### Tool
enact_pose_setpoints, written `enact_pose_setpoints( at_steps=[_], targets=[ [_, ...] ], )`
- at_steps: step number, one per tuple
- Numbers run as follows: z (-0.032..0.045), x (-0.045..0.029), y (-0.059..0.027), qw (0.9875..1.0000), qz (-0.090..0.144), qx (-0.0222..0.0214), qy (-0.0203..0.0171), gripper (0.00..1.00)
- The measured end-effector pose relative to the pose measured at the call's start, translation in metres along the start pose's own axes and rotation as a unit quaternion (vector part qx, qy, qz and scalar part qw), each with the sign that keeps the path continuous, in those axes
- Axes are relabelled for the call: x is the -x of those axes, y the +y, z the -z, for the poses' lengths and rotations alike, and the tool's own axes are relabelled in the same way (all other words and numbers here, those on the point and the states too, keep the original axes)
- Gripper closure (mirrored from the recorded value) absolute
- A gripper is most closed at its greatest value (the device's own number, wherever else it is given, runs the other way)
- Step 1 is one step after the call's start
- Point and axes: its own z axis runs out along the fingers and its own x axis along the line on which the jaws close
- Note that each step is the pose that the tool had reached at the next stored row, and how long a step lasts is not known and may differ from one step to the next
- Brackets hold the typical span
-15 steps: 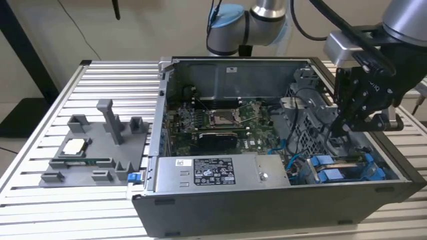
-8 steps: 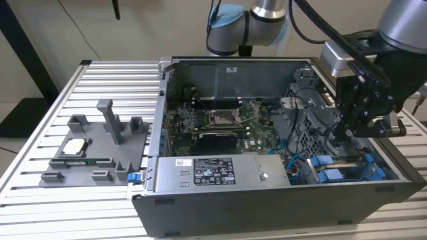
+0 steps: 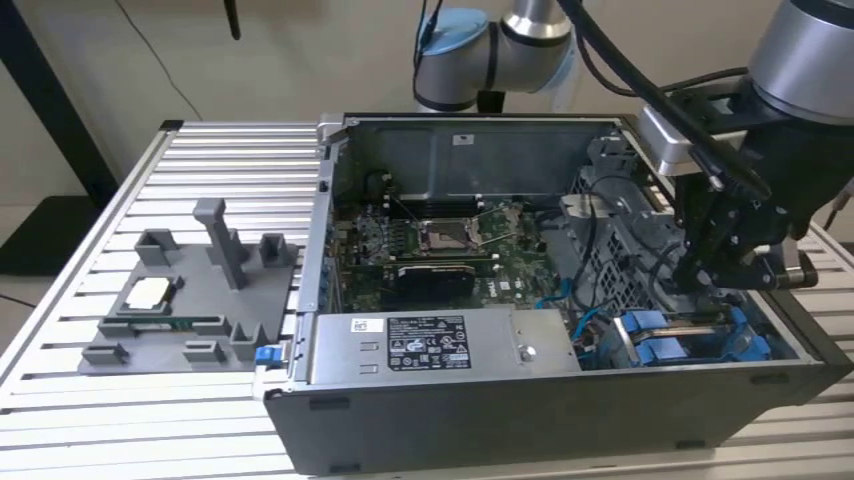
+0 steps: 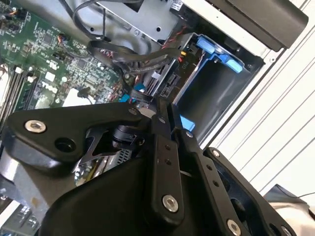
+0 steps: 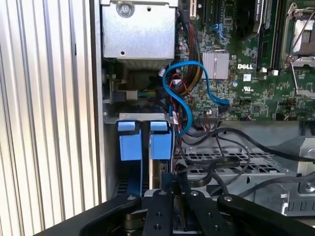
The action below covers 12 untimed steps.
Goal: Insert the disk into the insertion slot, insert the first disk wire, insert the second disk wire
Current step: 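Insert the second disk wire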
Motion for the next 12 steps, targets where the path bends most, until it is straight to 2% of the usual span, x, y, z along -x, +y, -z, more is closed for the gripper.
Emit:
enact_pose_setpoints(
  at_steps=[2,4,6,12],
  targets=[
    [-0.0016,-0.0003,0.0013,1.0,0.001,-0.0083,0.0,0.84],
    [-0.004,-0.0006,0.0021,0.9999,0.001,-0.0143,-0.0002,0.84],
    [-0.0061,-0.0007,0.0023,0.9999,0.001,-0.0154,-0.0002,0.84],
    [-0.0062,-0.0007,0.0023,0.9999,0.001,-0.0154,0.0,0.84]
  ],
)
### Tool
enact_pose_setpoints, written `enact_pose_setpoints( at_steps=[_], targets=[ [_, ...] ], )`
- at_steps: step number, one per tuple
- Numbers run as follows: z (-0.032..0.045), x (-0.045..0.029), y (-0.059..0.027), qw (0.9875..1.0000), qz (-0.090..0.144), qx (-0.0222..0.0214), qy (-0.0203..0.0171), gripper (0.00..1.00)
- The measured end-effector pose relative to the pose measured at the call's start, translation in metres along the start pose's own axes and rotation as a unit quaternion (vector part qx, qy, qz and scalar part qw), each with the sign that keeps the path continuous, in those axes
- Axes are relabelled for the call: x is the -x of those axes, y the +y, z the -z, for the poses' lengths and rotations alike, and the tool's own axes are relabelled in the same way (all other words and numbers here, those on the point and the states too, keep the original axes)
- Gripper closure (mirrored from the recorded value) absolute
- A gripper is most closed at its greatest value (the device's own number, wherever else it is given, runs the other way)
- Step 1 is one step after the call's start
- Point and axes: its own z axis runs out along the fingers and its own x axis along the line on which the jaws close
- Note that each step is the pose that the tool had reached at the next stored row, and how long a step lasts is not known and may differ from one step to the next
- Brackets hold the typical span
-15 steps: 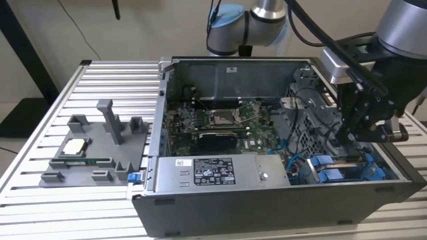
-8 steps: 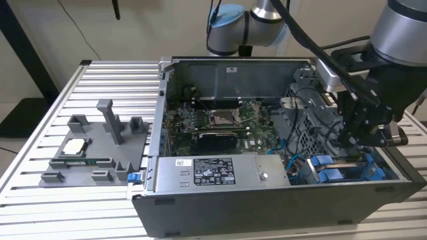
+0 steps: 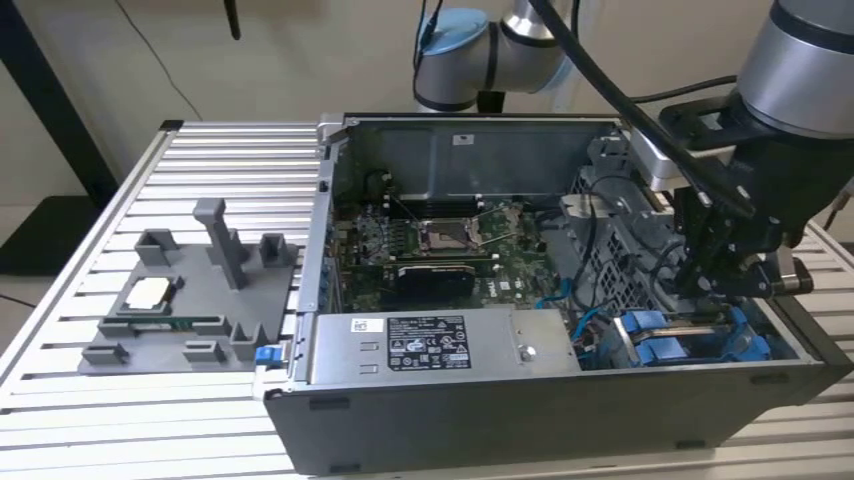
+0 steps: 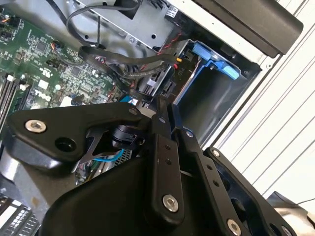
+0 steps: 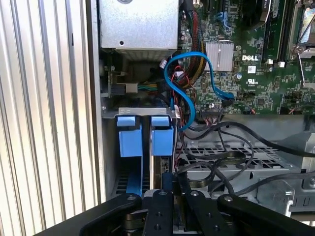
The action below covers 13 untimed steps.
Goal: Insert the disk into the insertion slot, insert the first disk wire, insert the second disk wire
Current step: 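Insert the second disk wire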
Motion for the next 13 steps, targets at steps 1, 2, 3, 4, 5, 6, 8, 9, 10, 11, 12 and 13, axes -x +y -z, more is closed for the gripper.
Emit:
enact_pose_setpoints(
  at_steps=[1,2,3,4,5,6,8,9,10,11,12,13],
  targets=[
    [0.0,0.0,0.0,1.0,0.0,0.0,0.0,0.84],
    [0.0,0.0,0.0,1.0,0.0,0.0,0.0,0.84],
    [0.0,0.0,0.0,1.0,0.0,0.0,0.0,0.84],
    [0.0,0.0,0.0,1.0,0.0,0.0,0.0,0.84],
    [-0.0002,0.0,0.0,1.0,0.0,0.0,0.0,0.84],
    [-0.0006,0.0,0.0001,1.0,0.0,0.0,-0.0001,0.84],
    [-0.0018,-0.0002,0.0003,1.0,0.0,0.0,0.0,0.84],
    [-0.0029,-0.0003,0.0004,1.0,0.0,0.0,0.0,0.84],
    [-0.004,-0.0003,0.0004,1.0,0.0,0.0,0.0,0.84],
    [-0.0053,-0.0004,0.0002,1.0,0.0,0.0,0.0,0.84],
    [-0.0066,-0.0005,-0.0001,1.0,0.0,0.0,-0.0001,0.84],
    [-0.0077,-0.0006,-0.0005,1.0,0.0,0.0,-0.0002,0.84]
  ],
)
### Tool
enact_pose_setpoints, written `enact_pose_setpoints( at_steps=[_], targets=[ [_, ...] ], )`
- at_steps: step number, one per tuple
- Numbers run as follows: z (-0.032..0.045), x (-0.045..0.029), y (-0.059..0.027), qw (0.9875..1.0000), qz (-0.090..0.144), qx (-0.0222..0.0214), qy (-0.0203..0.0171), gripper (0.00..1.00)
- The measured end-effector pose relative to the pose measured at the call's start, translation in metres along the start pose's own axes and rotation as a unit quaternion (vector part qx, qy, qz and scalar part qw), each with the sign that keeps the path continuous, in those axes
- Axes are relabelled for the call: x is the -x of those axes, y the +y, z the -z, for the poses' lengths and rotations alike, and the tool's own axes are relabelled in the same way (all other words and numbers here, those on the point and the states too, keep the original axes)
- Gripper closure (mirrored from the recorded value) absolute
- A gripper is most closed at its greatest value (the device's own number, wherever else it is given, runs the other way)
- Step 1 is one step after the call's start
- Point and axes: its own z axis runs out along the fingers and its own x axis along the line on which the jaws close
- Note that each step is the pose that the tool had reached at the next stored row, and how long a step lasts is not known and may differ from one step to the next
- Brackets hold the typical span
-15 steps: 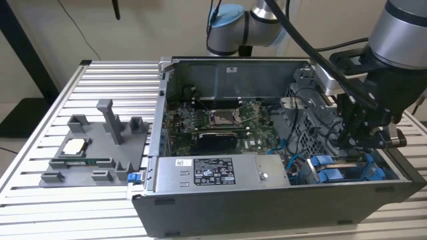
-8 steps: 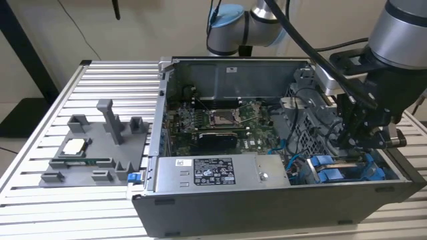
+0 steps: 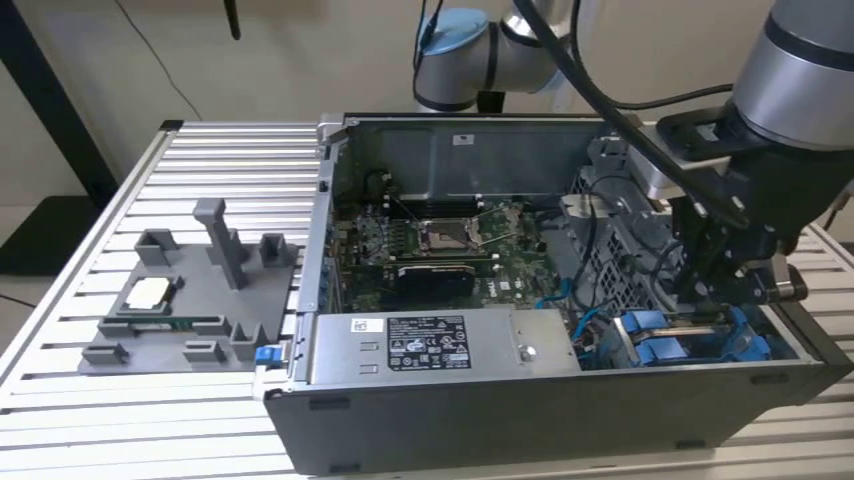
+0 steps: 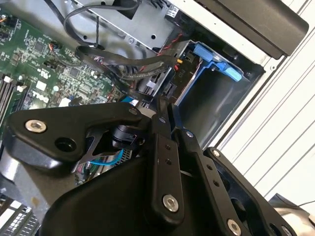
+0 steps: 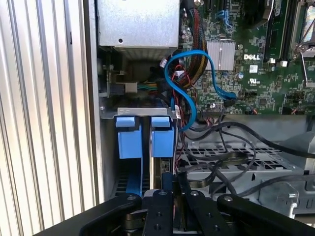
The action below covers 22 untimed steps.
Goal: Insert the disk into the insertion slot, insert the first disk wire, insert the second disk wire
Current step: 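Insert the second disk wire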
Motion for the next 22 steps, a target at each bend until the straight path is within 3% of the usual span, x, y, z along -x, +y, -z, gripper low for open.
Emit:
enact_pose_setpoints(
  at_steps=[10,22],
  targets=[
    [-0.0085,-0.0006,-0.0065,1.0,0.0,0.0,-0.0001,0.84],
    [-0.0162,-0.0013,-0.0082,1.0,0.0,0.0,-0.0002,0.84]
  ],
)
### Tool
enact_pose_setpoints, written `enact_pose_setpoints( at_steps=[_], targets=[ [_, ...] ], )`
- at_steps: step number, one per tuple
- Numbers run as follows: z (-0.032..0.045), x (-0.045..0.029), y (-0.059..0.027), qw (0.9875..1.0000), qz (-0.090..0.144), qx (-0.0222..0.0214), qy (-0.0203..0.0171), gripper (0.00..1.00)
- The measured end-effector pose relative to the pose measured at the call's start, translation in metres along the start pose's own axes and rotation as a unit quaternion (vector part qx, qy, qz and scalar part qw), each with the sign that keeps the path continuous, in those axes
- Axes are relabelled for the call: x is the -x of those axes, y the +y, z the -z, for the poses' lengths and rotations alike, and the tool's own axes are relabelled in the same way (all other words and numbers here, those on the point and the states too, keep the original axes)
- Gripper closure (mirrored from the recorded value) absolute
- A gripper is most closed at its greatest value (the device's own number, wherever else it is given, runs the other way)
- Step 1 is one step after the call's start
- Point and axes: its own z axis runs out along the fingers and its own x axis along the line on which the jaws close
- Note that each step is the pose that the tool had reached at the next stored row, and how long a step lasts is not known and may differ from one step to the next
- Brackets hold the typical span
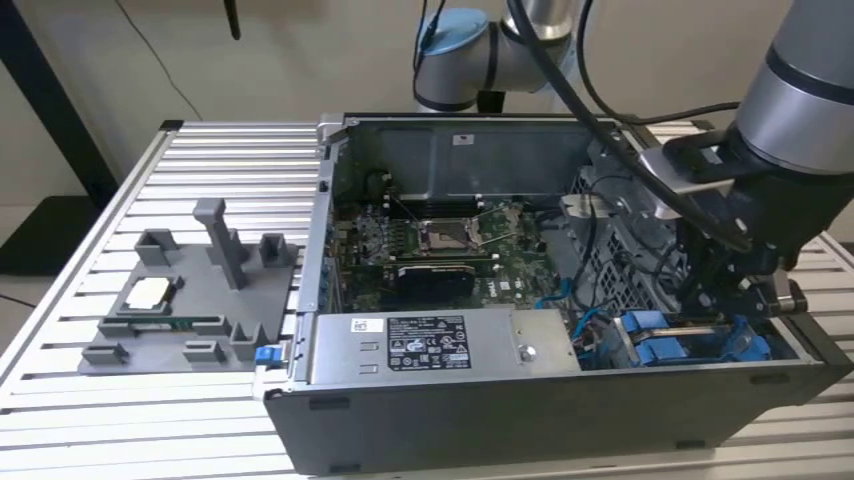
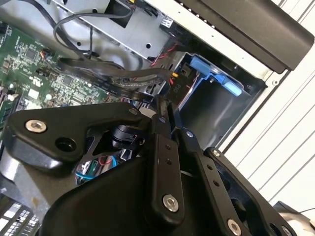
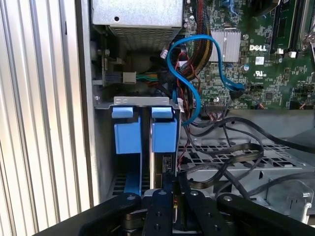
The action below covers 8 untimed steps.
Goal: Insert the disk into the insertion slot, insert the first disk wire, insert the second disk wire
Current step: 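Insert the second disk wire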
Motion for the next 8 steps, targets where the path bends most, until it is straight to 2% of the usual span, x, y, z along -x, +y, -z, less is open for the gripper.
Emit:
enact_pose_setpoints(
  at_steps=[8],
  targets=[
    [-0.0068,-0.0006,0.001,1.0,0.0,0.0,0.0005,0.84]
  ],
)
